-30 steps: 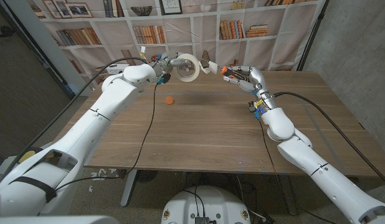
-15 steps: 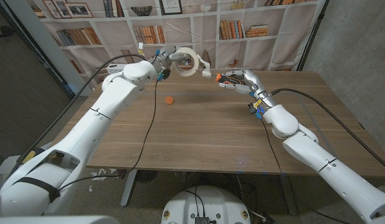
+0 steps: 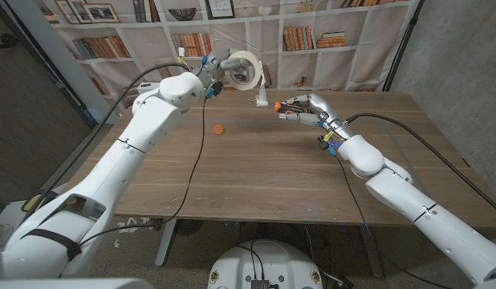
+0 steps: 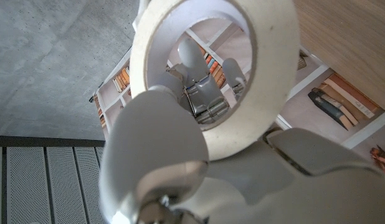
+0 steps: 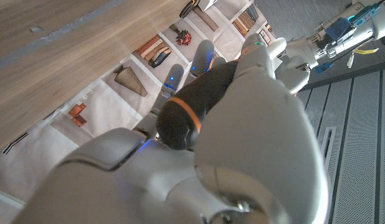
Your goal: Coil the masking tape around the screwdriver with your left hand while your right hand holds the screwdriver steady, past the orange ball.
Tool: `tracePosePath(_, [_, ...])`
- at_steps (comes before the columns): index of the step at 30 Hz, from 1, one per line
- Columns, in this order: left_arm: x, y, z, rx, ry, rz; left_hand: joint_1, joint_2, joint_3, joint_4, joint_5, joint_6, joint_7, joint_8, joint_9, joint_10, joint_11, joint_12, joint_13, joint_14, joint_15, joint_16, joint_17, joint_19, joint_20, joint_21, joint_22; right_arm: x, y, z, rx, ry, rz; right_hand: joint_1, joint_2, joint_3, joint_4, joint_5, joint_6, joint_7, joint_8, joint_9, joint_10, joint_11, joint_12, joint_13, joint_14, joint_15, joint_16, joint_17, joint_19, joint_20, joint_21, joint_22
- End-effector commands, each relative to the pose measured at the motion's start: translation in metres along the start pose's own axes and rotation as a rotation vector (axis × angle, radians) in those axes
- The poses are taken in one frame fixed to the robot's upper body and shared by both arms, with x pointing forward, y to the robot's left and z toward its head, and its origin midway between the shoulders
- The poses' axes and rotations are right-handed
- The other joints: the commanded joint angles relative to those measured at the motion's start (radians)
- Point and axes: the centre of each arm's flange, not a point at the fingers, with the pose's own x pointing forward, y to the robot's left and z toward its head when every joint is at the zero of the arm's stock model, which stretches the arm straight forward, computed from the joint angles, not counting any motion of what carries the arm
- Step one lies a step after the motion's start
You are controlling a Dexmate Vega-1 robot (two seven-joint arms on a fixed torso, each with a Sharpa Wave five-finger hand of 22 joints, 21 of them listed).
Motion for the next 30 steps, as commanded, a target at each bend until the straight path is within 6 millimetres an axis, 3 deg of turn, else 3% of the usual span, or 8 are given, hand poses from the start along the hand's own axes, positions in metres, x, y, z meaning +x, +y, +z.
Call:
tracePosePath(1, [-0.004, -0.013, 0.026, -0.038, -0.061, -0.076, 0.012, 0.003, -0.008, 0.0, 0.007, -0.002, 0.007, -0.002, 0.002, 0.035, -0.021, 0.002, 0.068, 0.012, 0.0, -0.006, 0.004, 0.007, -0.012, -0.005, 0.005, -0.001, 0.003, -0.006, -0.02, 0.022, -0.051, 0.17, 0.176, -0.007, 0.003, 0.005, 0.076, -0.073, 0.007, 0.003, 0.015, -0.008, -0.003, 0.004, 0.081, -0.103, -0.001, 0.001, -0.002, -0.157, 0.01, 0.001])
tracePosePath(18, [-0.024, -0.029, 0.026, -0.135, -0.04, -0.232, 0.016, 0.009, -0.011, 0.0, 0.004, -0.005, 0.014, -0.008, 0.004, 0.035, -0.022, -0.005, 0.072, 0.017, 0.0, -0.012, 0.009, 0.006, -0.013, -0.003, 0.006, -0.001, 0.008, -0.007, -0.093, 0.031, -0.317, 0.175, 0.18, -0.012, 0.006, 0.009, 0.079, -0.068, 0.008, 0.003, 0.018, -0.009, -0.007, 0.002, 0.089, -0.103, -0.003, 0.003, -0.004, -0.157, 0.016, 0.002])
tracePosePath(30, [-0.039, -0.031, 0.01, -0.179, 0.008, -0.291, 0.019, 0.011, -0.013, -0.001, 0.001, -0.006, 0.016, -0.013, 0.005, 0.037, -0.022, -0.01, 0.073, 0.019, -0.001, -0.018, 0.01, 0.006, -0.012, -0.002, 0.007, 0.004, 0.01, -0.011, -0.117, 0.027, -0.414, 0.178, 0.18, -0.015, 0.008, 0.011, 0.08, -0.066, 0.008, 0.003, 0.022, -0.007, -0.009, 0.002, 0.093, -0.103, -0.006, 0.005, -0.006, -0.157, 0.019, 0.002])
